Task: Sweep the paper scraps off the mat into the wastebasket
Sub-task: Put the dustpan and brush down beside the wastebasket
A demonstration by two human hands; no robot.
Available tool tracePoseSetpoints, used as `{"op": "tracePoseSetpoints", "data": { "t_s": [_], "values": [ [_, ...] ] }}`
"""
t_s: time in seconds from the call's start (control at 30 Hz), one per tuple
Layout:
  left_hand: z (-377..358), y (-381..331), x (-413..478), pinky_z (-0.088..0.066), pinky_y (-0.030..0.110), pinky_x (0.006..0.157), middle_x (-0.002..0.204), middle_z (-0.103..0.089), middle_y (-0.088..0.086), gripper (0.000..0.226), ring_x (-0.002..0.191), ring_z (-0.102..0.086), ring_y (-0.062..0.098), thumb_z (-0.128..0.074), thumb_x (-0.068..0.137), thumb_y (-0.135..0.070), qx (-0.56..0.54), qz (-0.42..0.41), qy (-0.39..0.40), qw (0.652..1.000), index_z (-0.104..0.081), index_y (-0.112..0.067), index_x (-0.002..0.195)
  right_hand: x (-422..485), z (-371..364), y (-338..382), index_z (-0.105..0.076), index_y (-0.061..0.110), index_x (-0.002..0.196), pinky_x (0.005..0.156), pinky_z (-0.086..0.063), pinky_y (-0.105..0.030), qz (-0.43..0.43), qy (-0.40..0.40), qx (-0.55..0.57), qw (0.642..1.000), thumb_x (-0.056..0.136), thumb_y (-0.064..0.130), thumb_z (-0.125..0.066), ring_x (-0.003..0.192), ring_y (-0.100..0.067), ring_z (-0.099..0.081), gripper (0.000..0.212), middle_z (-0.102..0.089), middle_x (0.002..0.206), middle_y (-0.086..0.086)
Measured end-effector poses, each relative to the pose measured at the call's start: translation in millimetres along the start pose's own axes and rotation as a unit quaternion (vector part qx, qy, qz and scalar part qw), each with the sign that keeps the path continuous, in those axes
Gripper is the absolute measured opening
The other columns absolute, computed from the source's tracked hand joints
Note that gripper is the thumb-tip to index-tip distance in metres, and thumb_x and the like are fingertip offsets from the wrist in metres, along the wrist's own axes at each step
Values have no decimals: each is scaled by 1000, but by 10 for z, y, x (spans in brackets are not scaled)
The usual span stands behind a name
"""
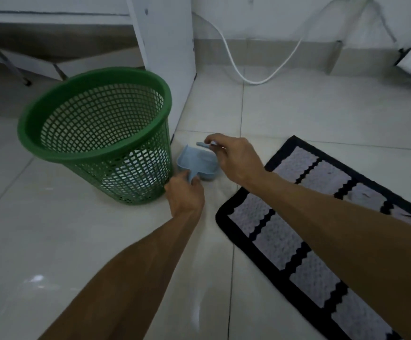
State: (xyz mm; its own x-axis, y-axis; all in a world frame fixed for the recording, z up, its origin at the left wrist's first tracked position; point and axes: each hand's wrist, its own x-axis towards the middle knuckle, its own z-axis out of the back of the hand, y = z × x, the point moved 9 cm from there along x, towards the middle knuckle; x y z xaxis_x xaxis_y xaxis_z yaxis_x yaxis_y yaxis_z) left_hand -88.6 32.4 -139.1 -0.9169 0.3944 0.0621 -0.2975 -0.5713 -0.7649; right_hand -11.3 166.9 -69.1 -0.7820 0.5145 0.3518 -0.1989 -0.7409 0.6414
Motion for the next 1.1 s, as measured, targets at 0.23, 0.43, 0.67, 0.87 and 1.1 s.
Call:
{"op": "tracePoseSetpoints", "data": {
  "t_s": [0.23, 0.43, 0.67, 0.87, 1.1],
  "values": [
    [-198, 125, -51, -38, 18, 57, 82, -67, 11, 42, 72, -61, 24, -52, 73, 1, -40, -73, 107, 991, -61, -9, 113, -23, -629, -62, -69, 4, 119, 86, -55, -46, 52, 138, -47, 988, 85, 6, -60, 104, -39, -68, 35, -70, 118, -20],
    [-121, 158, -38, -51, 21, 71, 92, -72, 0, 60, 77, -66, 10, -61, 83, -11, -37, -173, 138, 975, -42, -20, 139, -46, -813, -139, -69, 10, 122, 96, -53, -47, 63, 206, -69, 974, 79, 6, -67, 119, -32, -63, 43, -63, 134, -12],
    [-125, 142, -50, -51, 15, 71, 104, -67, -2, 61, 84, -64, 8, -70, 78, -19, -128, -171, 144, 966, -44, -23, 133, 38, -882, -151, -69, 8, 122, 106, -46, -42, 52, 265, -97, 958, 74, 13, -62, 129, -27, -53, 49, -60, 138, -11],
    [-117, 168, -96, -52, 22, 74, 118, -54, 1, 58, 85, -57, 11, -78, 74, -27, -79, -230, 101, 965, -56, -10, 124, 180, -786, -409, -56, 12, 136, 114, -36, -45, 3, 255, -132, 958, 86, 15, -64, 143, -30, -35, 51, -49, 147, -15],
    [-111, 57, -151, -47, 36, 90, 129, -55, 8, 29, 104, -53, 23, -64, 87, -18, 26, -314, 61, 947, -66, -7, 113, 173, -894, -573, -36, 19, 150, 109, -37, -57, 11, 324, -173, 930, 82, 12, -64, 147, -34, -24, 74, -29, 157, -17]
  ]
}}
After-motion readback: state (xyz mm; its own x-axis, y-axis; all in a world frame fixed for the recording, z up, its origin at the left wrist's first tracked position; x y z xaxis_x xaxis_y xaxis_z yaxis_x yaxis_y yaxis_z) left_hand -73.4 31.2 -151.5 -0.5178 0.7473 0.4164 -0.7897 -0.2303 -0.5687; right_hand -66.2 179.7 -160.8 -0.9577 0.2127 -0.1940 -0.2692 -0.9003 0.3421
